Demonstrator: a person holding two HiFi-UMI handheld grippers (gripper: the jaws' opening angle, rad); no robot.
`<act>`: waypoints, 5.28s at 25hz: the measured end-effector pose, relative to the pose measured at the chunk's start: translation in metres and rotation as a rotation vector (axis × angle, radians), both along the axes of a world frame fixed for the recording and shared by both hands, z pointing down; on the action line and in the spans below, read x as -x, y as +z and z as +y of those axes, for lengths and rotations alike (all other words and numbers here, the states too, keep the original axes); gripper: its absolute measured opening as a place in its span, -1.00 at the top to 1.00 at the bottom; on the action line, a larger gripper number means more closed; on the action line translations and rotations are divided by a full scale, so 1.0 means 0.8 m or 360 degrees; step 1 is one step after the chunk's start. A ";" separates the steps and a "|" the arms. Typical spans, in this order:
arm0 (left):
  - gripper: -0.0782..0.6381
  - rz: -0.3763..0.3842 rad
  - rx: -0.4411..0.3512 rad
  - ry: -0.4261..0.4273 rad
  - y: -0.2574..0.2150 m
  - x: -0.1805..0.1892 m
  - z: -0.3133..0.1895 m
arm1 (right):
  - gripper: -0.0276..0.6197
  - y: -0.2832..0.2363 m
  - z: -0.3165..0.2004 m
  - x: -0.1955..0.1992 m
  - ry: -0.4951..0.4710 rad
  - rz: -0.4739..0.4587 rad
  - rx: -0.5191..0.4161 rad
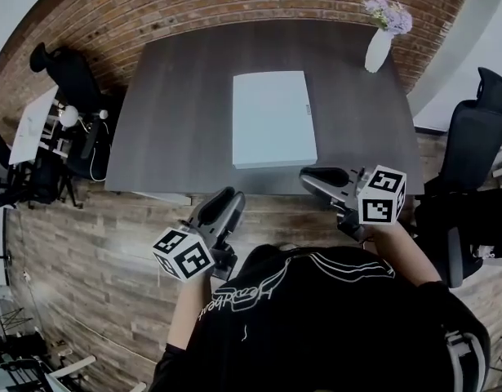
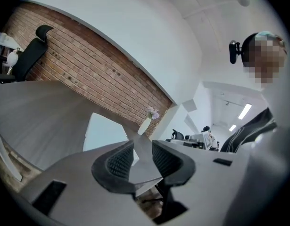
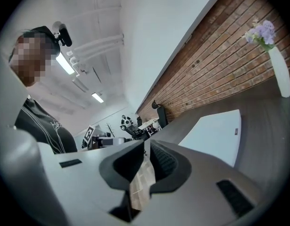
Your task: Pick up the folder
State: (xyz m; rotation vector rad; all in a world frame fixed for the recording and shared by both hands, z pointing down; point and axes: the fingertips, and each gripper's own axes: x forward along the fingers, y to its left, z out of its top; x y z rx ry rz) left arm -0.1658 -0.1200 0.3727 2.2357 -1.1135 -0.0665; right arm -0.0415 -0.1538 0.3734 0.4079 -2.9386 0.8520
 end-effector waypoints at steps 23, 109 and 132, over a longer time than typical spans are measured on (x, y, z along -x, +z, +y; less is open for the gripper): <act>0.04 -0.0164 0.0494 0.0278 0.165 0.065 -0.215 | 0.26 0.158 -0.191 -0.043 0.0548 0.0387 0.0339; 0.14 -0.0263 0.0681 0.0357 0.228 0.031 -0.031 | 0.29 0.233 -0.005 -0.068 0.0668 0.0478 0.0579; 0.14 -0.0232 0.0656 0.0332 0.224 0.021 0.016 | 0.31 0.230 0.049 -0.079 0.0586 0.0461 0.0559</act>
